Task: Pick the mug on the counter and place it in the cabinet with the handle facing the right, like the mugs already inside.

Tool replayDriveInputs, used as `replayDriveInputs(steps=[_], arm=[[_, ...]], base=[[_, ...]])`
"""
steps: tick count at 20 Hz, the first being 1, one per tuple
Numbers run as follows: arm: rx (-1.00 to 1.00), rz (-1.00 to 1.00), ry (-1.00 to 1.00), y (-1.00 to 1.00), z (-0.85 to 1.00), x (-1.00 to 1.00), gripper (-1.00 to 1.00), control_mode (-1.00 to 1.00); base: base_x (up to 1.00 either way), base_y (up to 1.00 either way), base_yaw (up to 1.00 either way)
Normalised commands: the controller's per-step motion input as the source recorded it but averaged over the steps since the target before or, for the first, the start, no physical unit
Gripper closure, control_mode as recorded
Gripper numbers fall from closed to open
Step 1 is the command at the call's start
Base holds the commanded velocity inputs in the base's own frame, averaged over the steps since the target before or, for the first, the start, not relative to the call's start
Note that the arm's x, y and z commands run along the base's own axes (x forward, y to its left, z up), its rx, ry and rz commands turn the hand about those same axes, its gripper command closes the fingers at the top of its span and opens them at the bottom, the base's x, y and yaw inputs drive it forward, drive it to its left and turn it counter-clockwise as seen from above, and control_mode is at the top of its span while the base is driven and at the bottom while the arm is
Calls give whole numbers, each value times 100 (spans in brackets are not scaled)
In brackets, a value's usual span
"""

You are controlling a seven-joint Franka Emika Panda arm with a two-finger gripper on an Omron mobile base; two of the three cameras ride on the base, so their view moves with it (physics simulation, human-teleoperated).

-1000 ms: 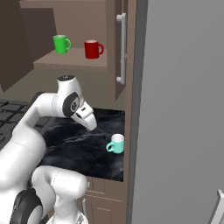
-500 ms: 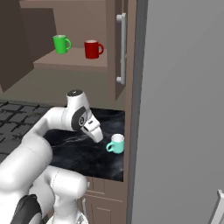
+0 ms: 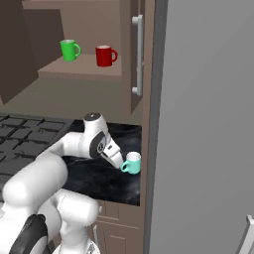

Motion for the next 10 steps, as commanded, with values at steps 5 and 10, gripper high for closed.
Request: replayDriveInputs(steps=[5, 10], arm=[[-7, 0, 0, -13, -24, 16, -100, -100], [-2, 0, 0, -17, -21, 20, -100, -100]], base=[[0, 0, 0], [0, 0, 0]])
